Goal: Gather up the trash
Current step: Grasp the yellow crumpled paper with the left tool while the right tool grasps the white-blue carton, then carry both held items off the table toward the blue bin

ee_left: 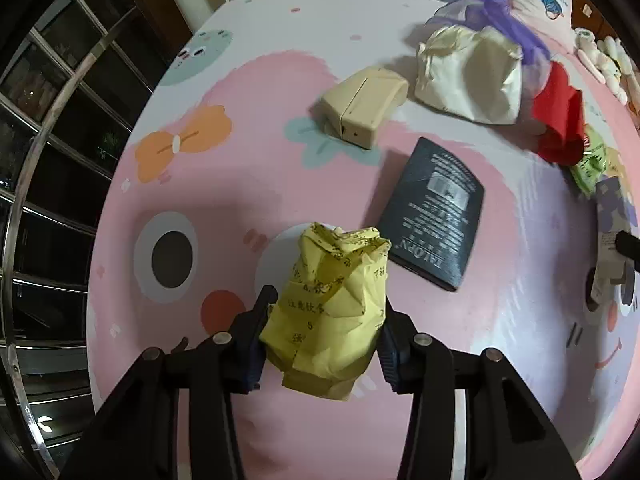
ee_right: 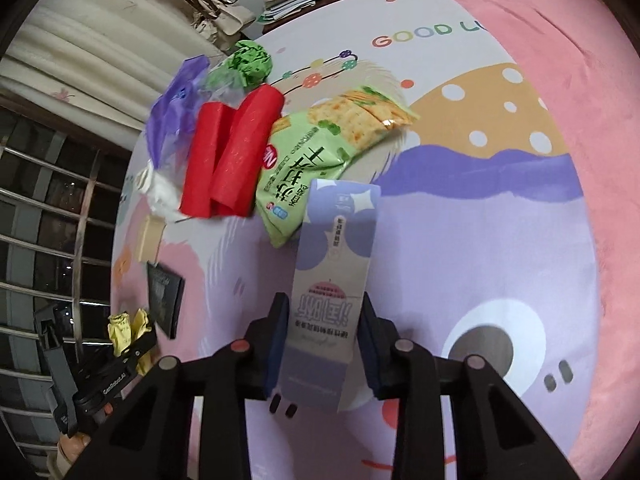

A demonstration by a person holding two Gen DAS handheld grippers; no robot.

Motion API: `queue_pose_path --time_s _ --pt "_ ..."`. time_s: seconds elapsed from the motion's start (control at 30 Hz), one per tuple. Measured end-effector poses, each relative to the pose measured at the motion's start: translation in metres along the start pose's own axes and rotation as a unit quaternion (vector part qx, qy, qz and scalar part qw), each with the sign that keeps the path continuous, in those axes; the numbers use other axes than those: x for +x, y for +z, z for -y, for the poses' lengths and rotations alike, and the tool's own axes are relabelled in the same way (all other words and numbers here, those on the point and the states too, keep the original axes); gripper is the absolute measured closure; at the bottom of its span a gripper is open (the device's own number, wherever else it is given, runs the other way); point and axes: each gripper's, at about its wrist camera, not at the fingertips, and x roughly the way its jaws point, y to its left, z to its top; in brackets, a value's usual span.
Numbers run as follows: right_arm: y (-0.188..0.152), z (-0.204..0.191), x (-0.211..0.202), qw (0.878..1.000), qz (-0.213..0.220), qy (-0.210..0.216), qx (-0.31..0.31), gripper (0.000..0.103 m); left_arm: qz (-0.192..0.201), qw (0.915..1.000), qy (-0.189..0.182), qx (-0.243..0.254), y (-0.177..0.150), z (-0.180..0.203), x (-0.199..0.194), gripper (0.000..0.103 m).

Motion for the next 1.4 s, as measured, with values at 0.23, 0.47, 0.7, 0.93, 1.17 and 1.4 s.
queue_pose_path --time_s 0.23,0.47,0.7,0.93,1.17,1.4 --pt "-0.017 -0.016 -0.015 1.0 0.008 0.02 -0.008 0.071 0.025 0.9995 -0.021 -0.003 -0.017 -0.001 -0.037 0.059" --pt "-0.048 -0.042 -0.026 0.999 0.014 0.027 -0.029 0.071 0.046 0.9971 -0.061 -0.007 -0.032 -0.007 -0.067 0.059" --pt "-0.087 -0.075 -0.041 0.998 0.027 0.023 -0.049 0.071 0.06 0.9936 -0.095 0.006 -0.062 -0.022 -0.091 0.059" --pt "-0.146 -0.115 -0.055 0.997 0.044 0.02 -0.063 0.071 0.075 0.9894 -0.12 0.034 -0.102 -0.052 -0.115 0.059" --pt "-0.214 -0.145 -0.062 0.996 0.06 0.009 -0.061 0.071 0.078 0.9837 -0.14 0.081 -0.151 -0.077 -0.126 0.058" --pt "-0.285 -0.156 -0.067 0.997 0.07 0.001 -0.041 0.071 0.068 0.9767 -0.16 0.126 -0.199 -0.095 -0.125 0.058"
